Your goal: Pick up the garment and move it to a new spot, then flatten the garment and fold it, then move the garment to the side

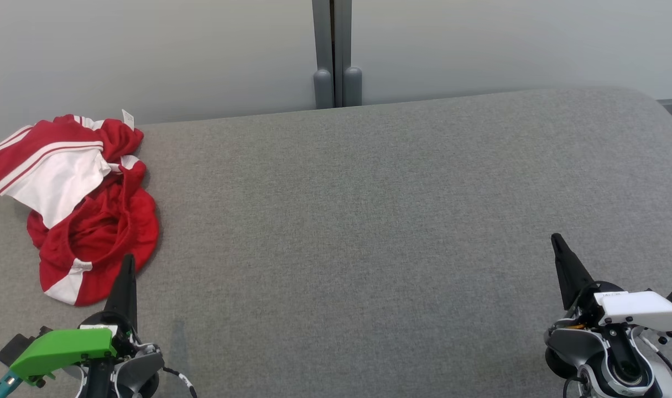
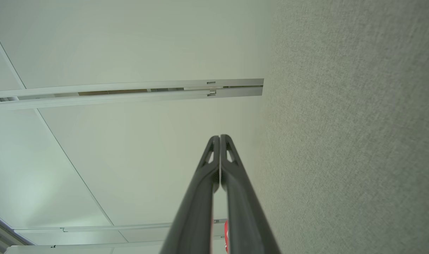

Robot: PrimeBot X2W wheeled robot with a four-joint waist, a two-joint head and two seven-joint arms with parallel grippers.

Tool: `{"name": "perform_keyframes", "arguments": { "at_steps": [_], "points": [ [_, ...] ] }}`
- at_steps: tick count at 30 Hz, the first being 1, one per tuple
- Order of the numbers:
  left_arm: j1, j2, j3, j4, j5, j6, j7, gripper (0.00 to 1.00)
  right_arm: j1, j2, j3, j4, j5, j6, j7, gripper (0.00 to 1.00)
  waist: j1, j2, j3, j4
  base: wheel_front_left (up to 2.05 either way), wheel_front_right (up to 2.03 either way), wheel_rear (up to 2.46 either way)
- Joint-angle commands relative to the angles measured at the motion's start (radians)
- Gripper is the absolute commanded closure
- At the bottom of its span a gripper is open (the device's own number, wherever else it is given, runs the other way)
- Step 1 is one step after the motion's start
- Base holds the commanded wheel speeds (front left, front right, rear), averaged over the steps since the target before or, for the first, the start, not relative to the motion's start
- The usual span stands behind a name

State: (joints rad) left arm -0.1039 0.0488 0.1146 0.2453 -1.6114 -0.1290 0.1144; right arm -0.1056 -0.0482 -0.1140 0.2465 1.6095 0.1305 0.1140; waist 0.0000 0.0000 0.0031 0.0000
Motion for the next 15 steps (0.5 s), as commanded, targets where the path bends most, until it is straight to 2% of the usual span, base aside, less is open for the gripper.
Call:
{"name": "perform_keyframes", "arguments": {
  "at_steps": [1, 15],
  "points": [
    [-0.01, 0.003, 0.001, -0.001, -0.003, -0.006, 0.002, 1.0, -0.005, -0.004, -0.001, -0.005, 0.007, 0.0, 0.003, 1.0, 0.0, 0.0, 0.0, 0.0, 0.0, 0.0, 0.0],
    [-0.01, 0.003, 0.001, -0.001, -0.003, -0.006, 0.002, 1.0, -0.005, -0.004, -0.001, -0.005, 0.007, 0.0, 0.003, 1.0, 0.0, 0.0, 0.0, 0.0, 0.0, 0.0, 0.0]
  ]
}}
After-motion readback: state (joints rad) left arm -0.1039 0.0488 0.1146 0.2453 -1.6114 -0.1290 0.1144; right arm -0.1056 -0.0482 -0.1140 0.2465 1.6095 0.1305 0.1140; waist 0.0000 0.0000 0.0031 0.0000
